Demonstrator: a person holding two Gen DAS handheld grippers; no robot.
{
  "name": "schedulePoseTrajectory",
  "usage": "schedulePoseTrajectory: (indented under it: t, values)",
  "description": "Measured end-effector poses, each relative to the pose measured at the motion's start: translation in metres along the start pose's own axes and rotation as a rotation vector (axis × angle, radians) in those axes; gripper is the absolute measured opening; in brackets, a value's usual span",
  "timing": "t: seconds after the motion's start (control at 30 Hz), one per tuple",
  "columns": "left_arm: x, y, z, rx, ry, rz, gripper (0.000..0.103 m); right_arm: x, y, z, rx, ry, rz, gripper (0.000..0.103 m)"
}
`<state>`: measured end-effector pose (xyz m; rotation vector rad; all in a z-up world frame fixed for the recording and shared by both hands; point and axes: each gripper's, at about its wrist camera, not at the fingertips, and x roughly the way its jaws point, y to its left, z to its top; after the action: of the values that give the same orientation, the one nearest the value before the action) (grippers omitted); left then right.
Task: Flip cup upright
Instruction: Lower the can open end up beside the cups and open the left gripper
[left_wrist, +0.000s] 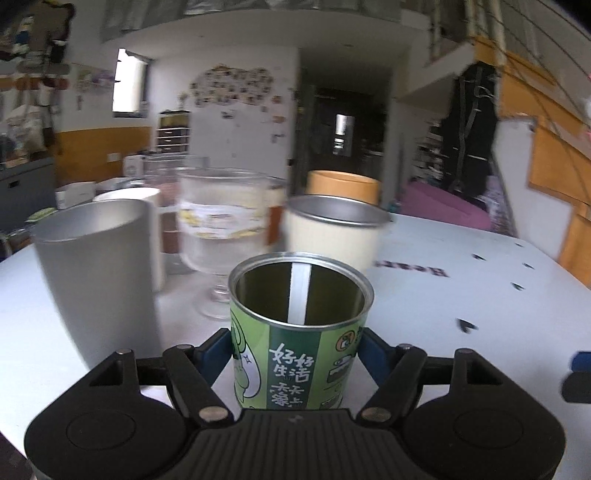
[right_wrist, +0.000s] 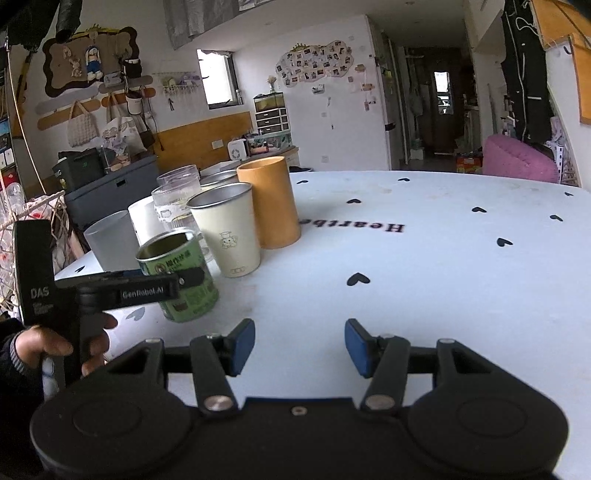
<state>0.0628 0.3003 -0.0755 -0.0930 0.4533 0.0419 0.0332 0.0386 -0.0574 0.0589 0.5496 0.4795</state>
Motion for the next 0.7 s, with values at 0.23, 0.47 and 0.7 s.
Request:
schedulePoseTrajectory:
  t: [0.23, 0.47, 0.7]
  values:
    - [-0.003, 0.006, 0.004, -0.010, 0.010, -0.002, 0.091, 0.006, 0.008, 0.005, -0.013, -0.019, -0.006, 0.057]
    - [-0.042, 0.005, 0.014, 0.023, -0.031, 0.032, 0.103, -0.003, 0.018, 0.016, -0.052, -0.089, -0.047, 0.085]
    - [-0.070, 0.007, 0.019, 0.044, -0.039, 0.064, 0.103, -0.009, 0.025, 0.024, -0.070, -0.158, -0.113, 0.103]
